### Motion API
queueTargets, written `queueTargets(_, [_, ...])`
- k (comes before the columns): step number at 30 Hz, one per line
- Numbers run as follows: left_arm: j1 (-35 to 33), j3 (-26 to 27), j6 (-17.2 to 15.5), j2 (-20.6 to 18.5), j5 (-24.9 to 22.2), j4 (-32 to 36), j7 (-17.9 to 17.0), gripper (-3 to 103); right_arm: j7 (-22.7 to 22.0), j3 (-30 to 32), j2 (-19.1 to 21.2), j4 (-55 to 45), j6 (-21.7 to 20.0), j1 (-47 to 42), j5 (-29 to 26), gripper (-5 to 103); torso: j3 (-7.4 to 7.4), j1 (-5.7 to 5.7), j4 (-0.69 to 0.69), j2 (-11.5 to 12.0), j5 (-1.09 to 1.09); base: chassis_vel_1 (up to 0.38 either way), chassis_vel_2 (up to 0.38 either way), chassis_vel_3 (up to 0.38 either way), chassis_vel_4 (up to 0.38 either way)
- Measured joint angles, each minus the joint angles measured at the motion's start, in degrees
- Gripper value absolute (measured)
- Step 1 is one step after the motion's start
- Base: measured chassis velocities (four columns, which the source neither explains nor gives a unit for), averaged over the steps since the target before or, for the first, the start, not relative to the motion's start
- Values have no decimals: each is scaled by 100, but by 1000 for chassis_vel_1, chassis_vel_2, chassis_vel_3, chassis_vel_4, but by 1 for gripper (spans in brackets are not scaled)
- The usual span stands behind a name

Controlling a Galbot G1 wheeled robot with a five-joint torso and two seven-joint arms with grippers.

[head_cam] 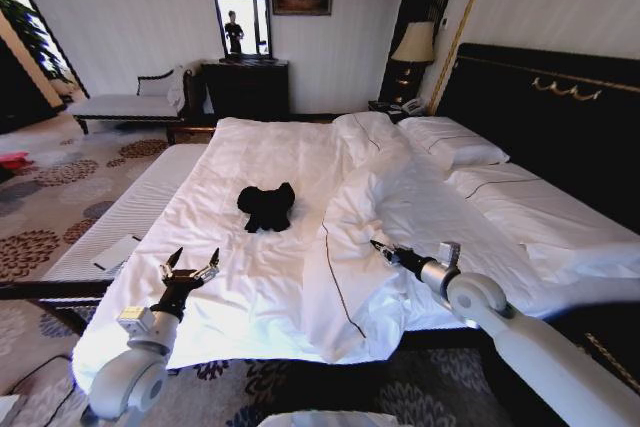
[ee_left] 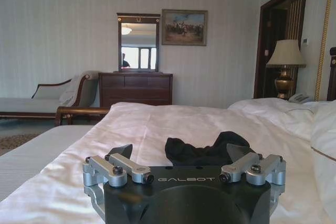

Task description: Fold the clothes on the bed.

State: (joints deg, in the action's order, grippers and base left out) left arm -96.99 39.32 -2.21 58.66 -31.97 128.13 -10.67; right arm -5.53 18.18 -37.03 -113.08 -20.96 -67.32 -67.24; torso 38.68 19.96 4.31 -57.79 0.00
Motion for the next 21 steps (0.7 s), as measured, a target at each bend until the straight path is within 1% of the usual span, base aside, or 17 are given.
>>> queueTargets(1, [2,0,0,0,-2,-6,0,100,-6,-2,-10,-12,0,-18,17,2,0,0,0,0,0,0,0,0,0])
queueTargets(4, [12,1,0,0,-7,-11,-2,100,-13,-2,-18,-31,0,-37,42,1,0,0,0,0,0,0,0,0,0])
queueTargets(11, [24,32,2,-6,-45,-12,-9,100,-36,47,-36,-50,1,-93,83,1,0,0,0,0,1,0,0,0,0])
queueTargets(15, [41,34,4,-9,-51,-13,-13,100,-103,234,4,-209,-16,-175,103,1,0,0,-1,0,1,0,0,0,0])
queueTargets(18, [85,33,5,-4,-60,-21,-22,100,-188,705,76,-431,-80,-386,161,1,0,0,-1,0,0,0,0,0,0])
queueTargets(19, [107,33,5,-4,-69,-35,-25,100,-176,1008,114,-516,-93,-555,343,1,0,0,-1,0,0,0,0,0,0])
queueTargets(20, [107,33,5,-4,-69,-35,-25,100,-176,1008,114,-516,-93,-555,343,1,0,0,-1,0,0,0,0,0,0])
queueTargets(21, [121,32,6,-4,-75,-45,-27,100,-166,1202,140,-568,-95,-682,417,1,0,0,-1,0,0,0,0,0,0])
